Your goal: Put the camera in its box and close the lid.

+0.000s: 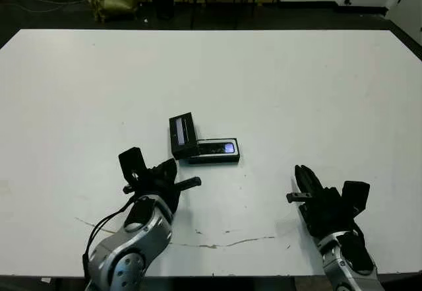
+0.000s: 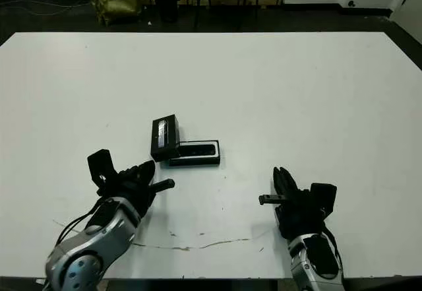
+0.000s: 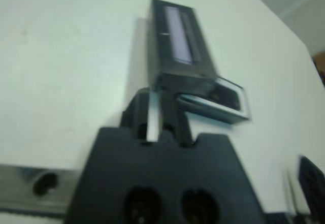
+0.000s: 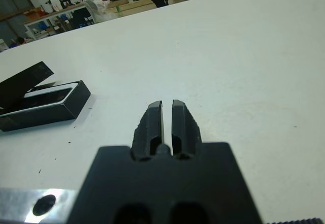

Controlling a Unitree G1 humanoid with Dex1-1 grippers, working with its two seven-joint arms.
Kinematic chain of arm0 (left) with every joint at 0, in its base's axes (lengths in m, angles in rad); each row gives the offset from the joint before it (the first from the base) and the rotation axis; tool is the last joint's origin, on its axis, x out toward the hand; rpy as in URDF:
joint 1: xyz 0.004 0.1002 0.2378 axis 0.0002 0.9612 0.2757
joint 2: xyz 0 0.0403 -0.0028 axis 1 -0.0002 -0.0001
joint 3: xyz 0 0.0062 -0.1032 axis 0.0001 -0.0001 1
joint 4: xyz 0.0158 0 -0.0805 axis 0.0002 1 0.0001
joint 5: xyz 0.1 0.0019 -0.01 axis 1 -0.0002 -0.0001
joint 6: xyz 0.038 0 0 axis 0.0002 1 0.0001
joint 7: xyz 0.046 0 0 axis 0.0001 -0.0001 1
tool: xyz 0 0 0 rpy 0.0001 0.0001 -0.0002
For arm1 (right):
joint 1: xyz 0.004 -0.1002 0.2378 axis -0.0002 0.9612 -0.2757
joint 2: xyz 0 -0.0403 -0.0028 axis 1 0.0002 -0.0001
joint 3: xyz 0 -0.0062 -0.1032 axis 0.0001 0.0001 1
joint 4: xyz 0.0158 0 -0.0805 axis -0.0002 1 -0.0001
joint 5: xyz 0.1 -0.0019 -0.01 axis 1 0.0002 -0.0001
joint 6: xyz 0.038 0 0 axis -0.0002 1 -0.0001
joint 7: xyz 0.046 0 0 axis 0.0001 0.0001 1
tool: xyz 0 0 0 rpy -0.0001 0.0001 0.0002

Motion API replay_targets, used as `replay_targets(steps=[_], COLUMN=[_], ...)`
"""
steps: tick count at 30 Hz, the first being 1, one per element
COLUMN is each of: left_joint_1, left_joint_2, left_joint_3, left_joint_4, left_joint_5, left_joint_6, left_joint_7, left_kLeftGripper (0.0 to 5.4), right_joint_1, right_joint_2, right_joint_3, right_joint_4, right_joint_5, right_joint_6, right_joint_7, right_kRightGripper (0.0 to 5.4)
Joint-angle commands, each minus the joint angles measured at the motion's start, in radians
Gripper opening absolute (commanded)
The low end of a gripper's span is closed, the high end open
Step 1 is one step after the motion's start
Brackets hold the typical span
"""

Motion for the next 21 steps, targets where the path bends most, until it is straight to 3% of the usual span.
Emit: replay_targets(steps=[1,5,12,18,21], left_joint_1=[0.046,0.085,0.113,0.094,0.083], left_joint_2=[0.026,0.066,0.08,0.168,0.156], left_joint_3=[-0.041,-0.087,-0.085,-0.178,-0.189], left_joint_4=[-0.069,-0.074,-0.108,-0.083,-0.046], left_joint_5=[0.003,0.076,0.177,0.404,0.463], left_joint_6=[0.081,0.031,-0.016,-0.131,-0.172], left_joint_7=[-0.027,-0.11,-0.171,-0.22,-0.238], left_kLeftGripper=[1.14,2.12,3.84,5.3,5.38], right_joint_1=[0.015,0.018,0.016,0.014,0.01], right_joint_2=[-0.004,-0.009,-0.001,0.009,0.002], right_joint_3=[0.0,0.004,0.006,0.004,0.006], right_joint_4=[0.024,-0.001,0.008,0.015,0.036], right_joint_5=[0.0,-0.011,-0.008,0.007,-0.005], right_joint_6=[0.025,0.058,0.045,0.049,0.021], right_joint_7=[-0.007,-0.022,-0.023,-0.025,-0.013], right_kRightGripper=[0.0,0.0,0.0,0.0,0.0])
